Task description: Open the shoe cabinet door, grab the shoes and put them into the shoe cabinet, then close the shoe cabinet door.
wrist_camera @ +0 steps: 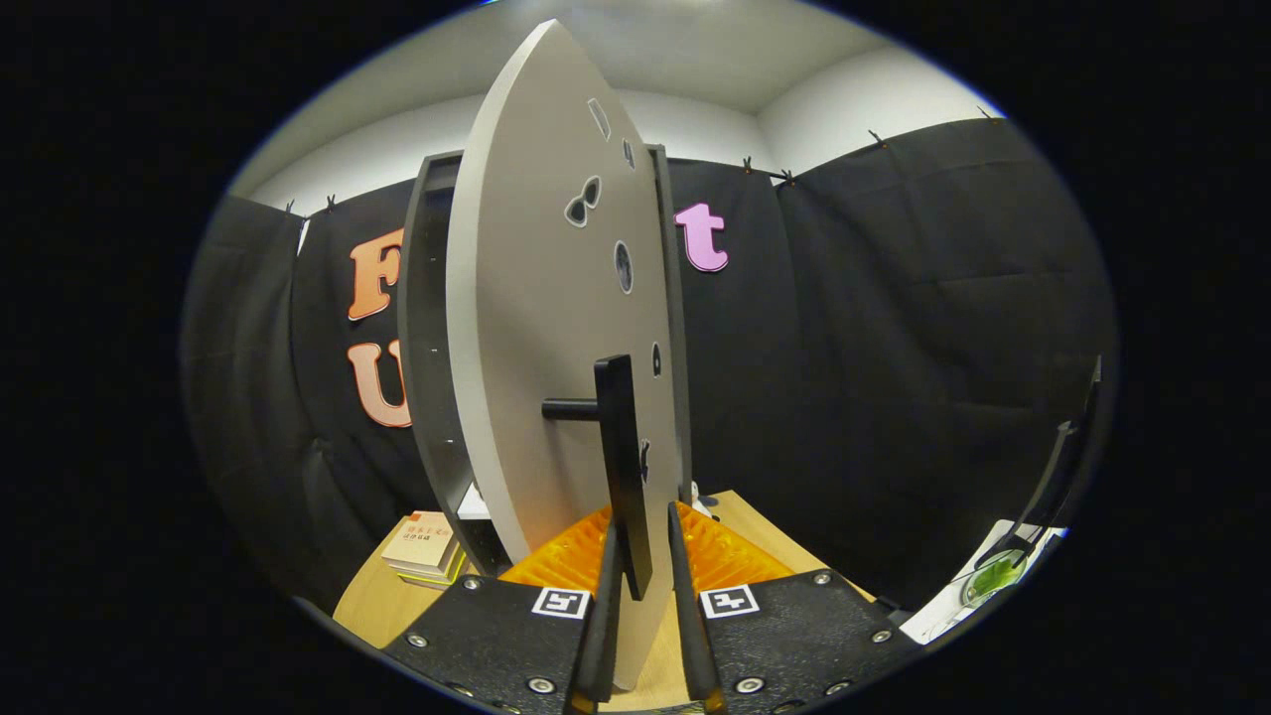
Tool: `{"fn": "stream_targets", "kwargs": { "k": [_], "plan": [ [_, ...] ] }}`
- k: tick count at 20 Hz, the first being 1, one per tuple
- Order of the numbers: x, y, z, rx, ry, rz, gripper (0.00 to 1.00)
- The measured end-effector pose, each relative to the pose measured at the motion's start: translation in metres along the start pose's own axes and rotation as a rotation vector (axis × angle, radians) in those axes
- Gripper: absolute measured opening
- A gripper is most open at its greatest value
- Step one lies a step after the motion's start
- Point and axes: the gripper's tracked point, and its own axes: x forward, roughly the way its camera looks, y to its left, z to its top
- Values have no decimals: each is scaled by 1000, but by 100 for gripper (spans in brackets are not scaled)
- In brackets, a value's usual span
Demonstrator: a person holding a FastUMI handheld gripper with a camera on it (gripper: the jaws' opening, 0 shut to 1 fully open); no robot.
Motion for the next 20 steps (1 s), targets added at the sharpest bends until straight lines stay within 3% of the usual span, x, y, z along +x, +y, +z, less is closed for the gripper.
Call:
{"fn": "stream_targets", "kwargs": {
  "k": [7,14,20],
  "plan": [
    [1,-61,3,-2,-24,-72,27],
    [0,-85,-1,35,-29,-26,22],
    [-3,-116,-3,25,-22,-72,20]
  ]
}}
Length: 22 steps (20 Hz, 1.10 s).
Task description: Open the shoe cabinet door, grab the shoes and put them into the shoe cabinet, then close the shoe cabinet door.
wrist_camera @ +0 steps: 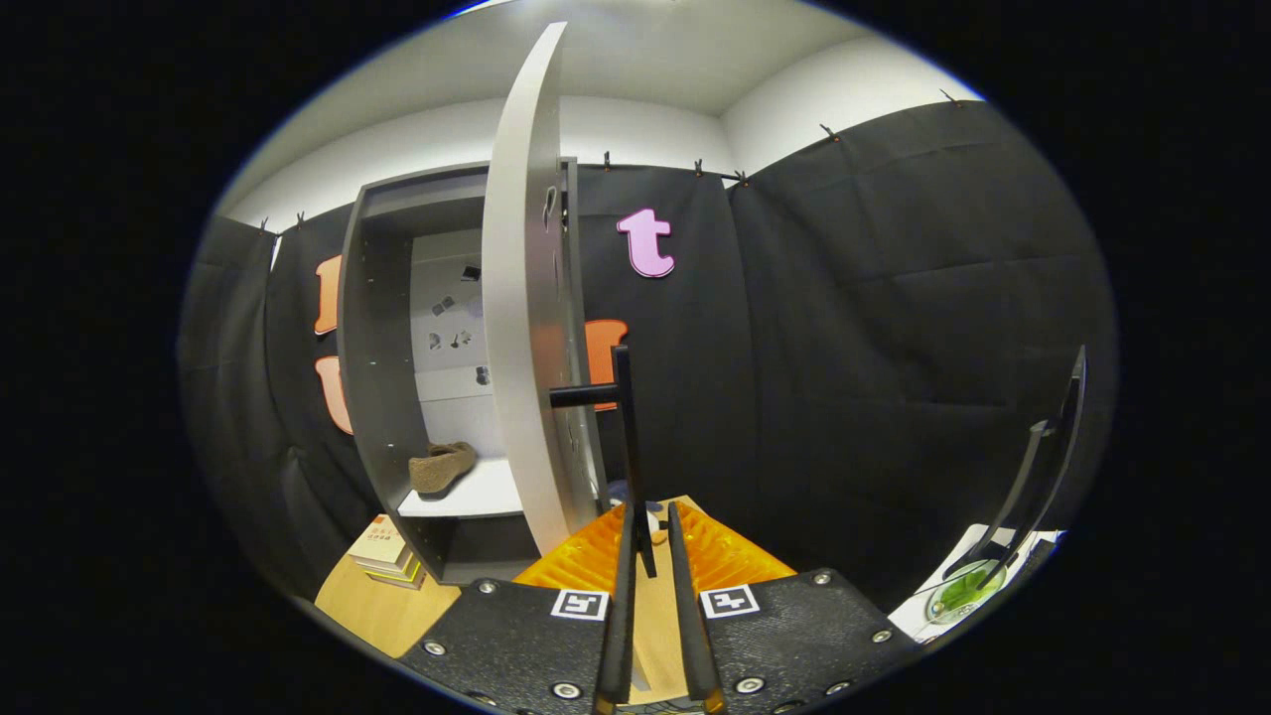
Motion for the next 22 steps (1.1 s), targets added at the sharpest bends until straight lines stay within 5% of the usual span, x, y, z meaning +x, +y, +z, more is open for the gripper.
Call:
{"fn": "stream_targets", "kwargs": {
  "k": [10,22],
  "plan": [
    [-10,-32,-11,32,18,-57,21],
    [-57,35,-35,27,59,29,21]
  ]
}}
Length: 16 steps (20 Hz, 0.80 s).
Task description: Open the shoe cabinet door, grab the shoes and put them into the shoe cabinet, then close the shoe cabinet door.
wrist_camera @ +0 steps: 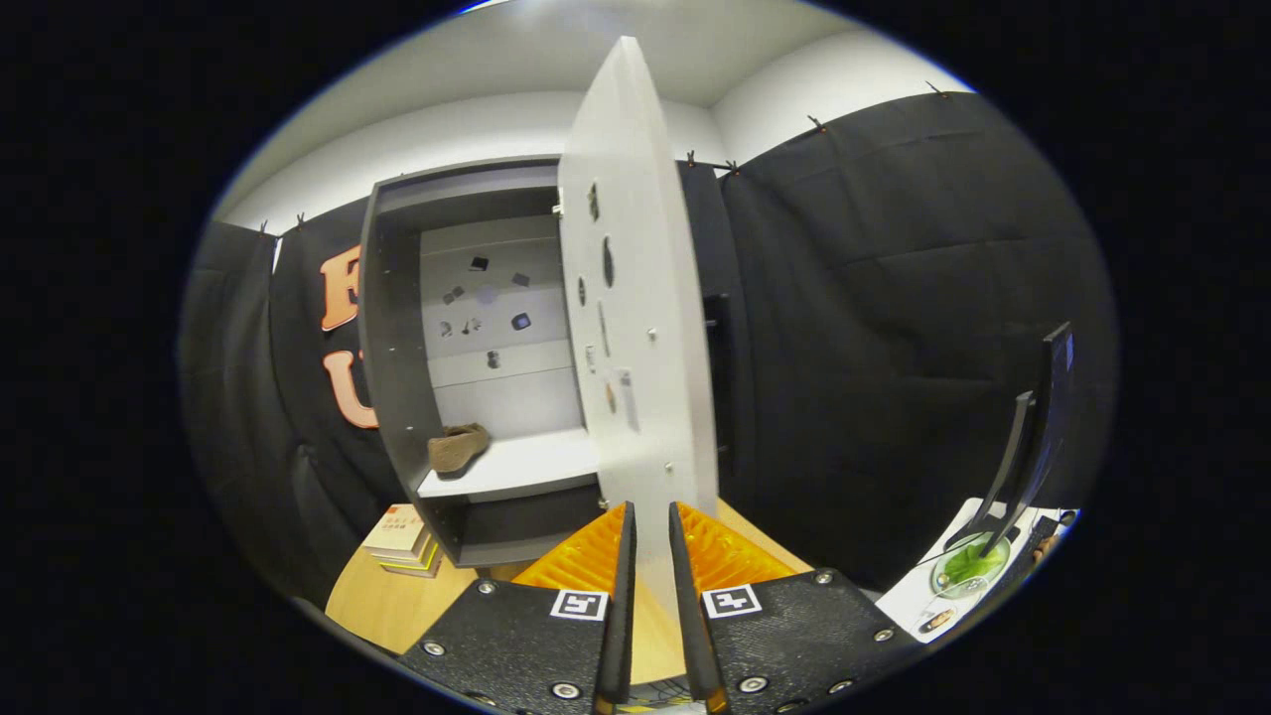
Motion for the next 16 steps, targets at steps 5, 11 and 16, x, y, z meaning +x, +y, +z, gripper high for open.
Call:
{"fn": "stream_targets", "kwargs": {
  "k": [5,11,16],
  "plan": [
    [-15,60,-44,-49,73,96,21],
    [1,123,-122,-67,213,197,22],
    [31,154,-203,-97,363,253,22]
  ]
}}
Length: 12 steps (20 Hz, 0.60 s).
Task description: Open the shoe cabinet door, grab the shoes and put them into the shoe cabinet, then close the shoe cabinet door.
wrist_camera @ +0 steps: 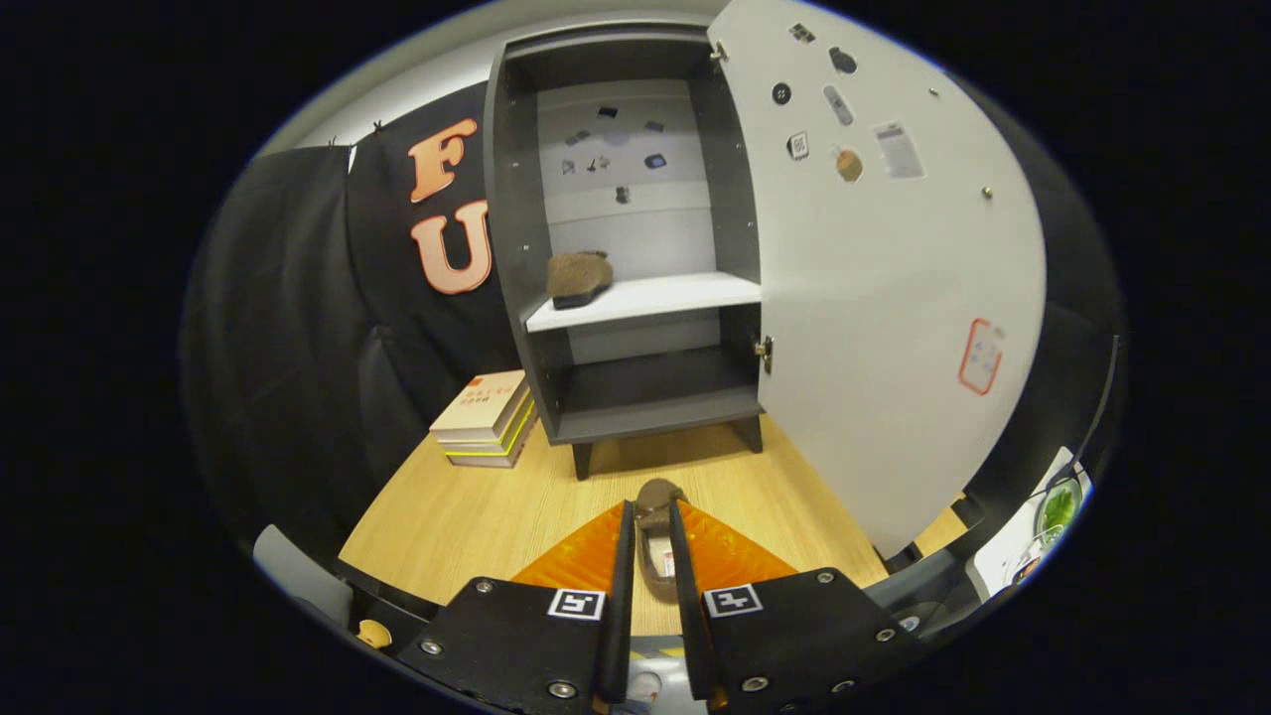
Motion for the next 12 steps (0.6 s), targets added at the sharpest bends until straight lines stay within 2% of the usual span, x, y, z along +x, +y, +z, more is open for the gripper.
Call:
{"fn": "stream_targets", "kwargs": {
  "k": [9,12],
  "plan": [
    [112,14,-101,-47,248,74,23],
    [141,9,-125,-50,306,69,23]
  ]
}}
